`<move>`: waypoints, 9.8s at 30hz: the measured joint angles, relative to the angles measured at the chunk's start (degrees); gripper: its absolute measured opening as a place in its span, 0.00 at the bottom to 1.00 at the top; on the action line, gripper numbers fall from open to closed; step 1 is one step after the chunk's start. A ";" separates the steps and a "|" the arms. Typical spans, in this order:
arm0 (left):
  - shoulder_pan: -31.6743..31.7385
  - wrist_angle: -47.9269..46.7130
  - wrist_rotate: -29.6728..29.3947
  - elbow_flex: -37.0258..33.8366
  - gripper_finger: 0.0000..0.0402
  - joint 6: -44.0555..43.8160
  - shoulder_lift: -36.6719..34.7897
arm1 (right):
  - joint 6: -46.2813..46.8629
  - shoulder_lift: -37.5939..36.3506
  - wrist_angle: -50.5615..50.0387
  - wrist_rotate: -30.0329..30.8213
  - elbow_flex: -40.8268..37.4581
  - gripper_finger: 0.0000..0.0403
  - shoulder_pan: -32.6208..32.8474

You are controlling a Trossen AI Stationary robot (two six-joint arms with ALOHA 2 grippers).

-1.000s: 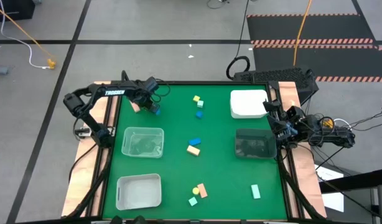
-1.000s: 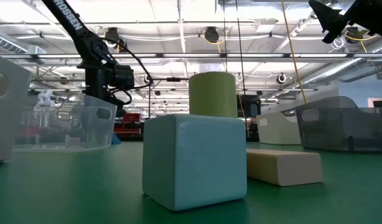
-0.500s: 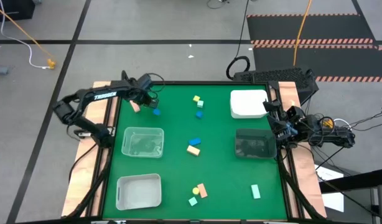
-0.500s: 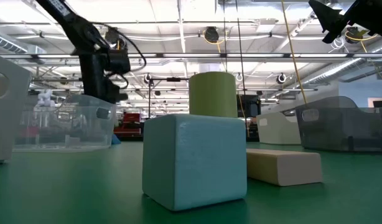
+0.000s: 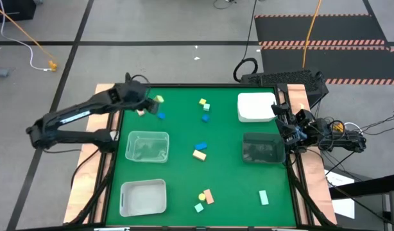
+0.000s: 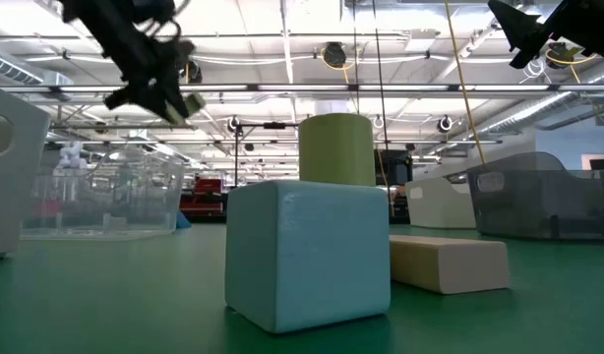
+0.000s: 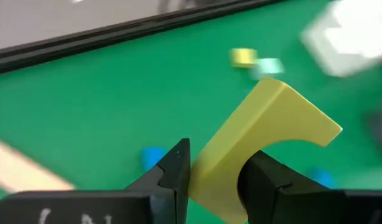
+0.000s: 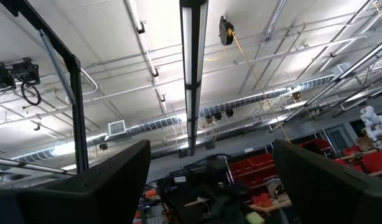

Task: Sort & place blocks by color
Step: Put the green block into the transparent bin, then put the blue block into the white bin

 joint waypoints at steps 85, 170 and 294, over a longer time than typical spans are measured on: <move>-25.79 -11.35 -7.60 -2.58 0.46 -7.08 1.44 | 0.02 -0.02 -0.02 0.01 -0.01 0.82 0.00; -4.90 16.19 3.81 -2.70 0.04 3.00 25.29 | 0.00 0.00 -0.04 0.04 -0.02 0.82 0.00; -28.99 78.70 1.42 -2.60 0.02 -15.76 27.50 | 5.83 80.24 4.15 -12.04 48.50 0.59 -2.10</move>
